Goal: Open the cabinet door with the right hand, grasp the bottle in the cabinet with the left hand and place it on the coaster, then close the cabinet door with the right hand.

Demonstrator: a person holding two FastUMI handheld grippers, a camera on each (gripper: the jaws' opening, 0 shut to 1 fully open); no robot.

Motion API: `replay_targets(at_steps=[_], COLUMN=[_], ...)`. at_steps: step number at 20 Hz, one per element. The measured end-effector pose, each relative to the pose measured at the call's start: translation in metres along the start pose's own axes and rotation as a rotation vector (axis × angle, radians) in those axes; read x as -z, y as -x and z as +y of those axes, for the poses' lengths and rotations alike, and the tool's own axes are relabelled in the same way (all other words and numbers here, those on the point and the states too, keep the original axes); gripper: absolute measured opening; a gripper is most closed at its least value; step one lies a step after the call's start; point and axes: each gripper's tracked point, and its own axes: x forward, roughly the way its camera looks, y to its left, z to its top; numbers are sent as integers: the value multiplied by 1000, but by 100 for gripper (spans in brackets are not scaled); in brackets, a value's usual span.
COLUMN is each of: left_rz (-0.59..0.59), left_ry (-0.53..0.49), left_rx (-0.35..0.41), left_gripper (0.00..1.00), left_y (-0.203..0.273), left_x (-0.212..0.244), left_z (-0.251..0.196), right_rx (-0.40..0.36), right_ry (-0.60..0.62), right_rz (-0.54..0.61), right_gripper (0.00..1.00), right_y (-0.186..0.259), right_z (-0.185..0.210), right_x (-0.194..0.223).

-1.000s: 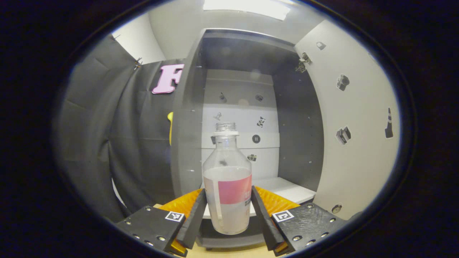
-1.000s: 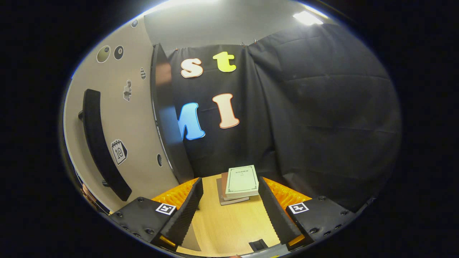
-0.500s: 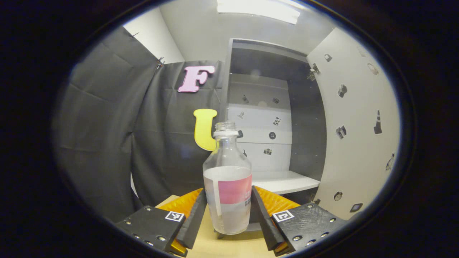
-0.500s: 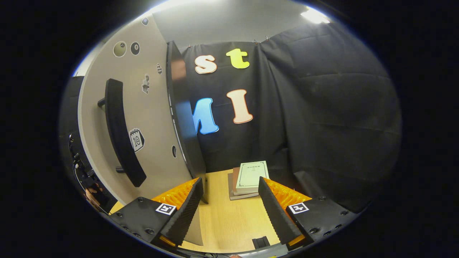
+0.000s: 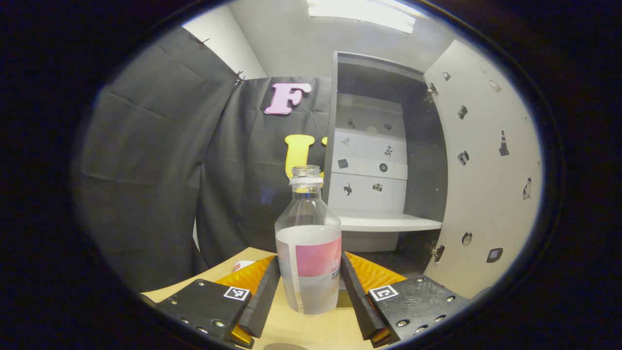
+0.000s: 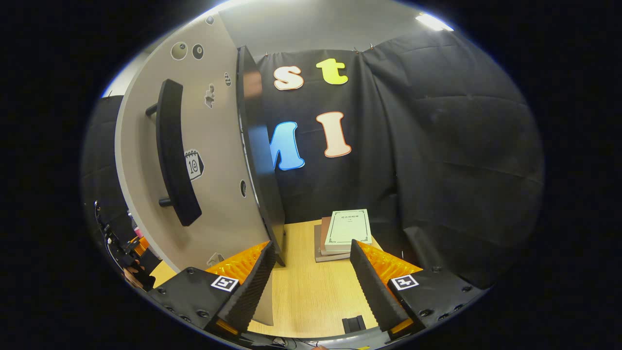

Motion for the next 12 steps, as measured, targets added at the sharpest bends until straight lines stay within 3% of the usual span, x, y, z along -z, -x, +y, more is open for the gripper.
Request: replay_targets(at_steps=[12], left_rz=[109], left_ry=[32], left_rx=[-46], left_gripper=[72], left_y=[37], left_x=[113], left_z=[37], right_rx=[7], right_ry=[62], right_rz=[46], right_gripper=[98], right_y=[0], right_z=[12], right_x=[23])
